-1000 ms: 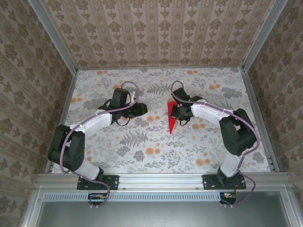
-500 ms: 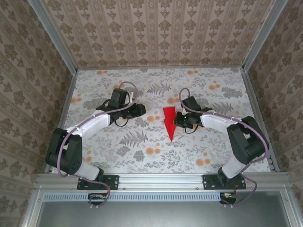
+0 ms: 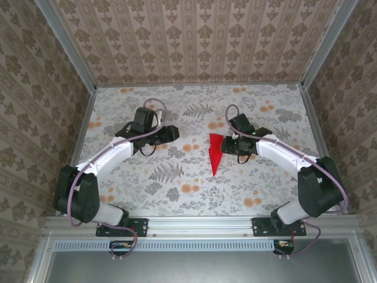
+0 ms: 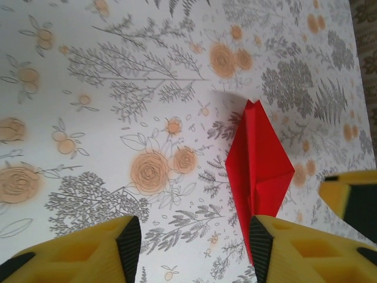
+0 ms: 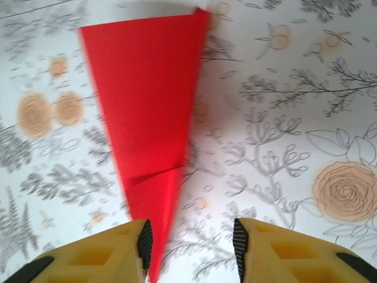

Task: Fold a paper plane with a square sheet of paper (fold left side to right side)
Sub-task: Place the paper plane at the center of the table, then pick up the paper plane at the center of the table.

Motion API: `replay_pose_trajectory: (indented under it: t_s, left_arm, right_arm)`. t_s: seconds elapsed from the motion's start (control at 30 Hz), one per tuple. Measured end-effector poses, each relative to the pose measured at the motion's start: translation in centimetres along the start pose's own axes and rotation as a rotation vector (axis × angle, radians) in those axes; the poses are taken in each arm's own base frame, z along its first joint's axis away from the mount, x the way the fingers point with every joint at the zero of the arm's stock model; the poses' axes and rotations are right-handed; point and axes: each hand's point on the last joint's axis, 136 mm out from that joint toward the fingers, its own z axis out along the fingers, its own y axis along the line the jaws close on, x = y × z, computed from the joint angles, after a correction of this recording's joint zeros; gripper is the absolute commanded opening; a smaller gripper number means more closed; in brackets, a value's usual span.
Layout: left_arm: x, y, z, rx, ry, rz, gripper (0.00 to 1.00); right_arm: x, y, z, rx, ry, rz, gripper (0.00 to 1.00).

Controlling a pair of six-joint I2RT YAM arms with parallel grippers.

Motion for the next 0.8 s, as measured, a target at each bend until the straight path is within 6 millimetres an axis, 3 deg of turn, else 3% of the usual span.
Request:
replay_pose_trajectory:
  t_s: [0.17,0.3,0.5,0.8]
  left_arm:
    - [-1.0,0.8,-0.8,-0.018,-0.038,-0.013,0.57]
    - [-1.3,0.8,-1.1,-0.017,-0.05,-0.015,0.58]
    - [-1.4,1.5,-1.8,-0.019,-0.079,-0.023,0.58]
    - [-1.2,2.6,-2.4,-0.031,-0.092,-0.042,0.59]
  right_arm:
    - [1.9,4.5,-0.8,0.008,0.036,-0.147,0.53]
    - [2.3,6.9,0.6,0.054,0.066,-0.222,0.56]
    - [2.7,5.1,4.0,0.249,0.119,-0.259,0.56]
    - [2.8,4.4,5.9,0.384,0.134,-0.311,0.48]
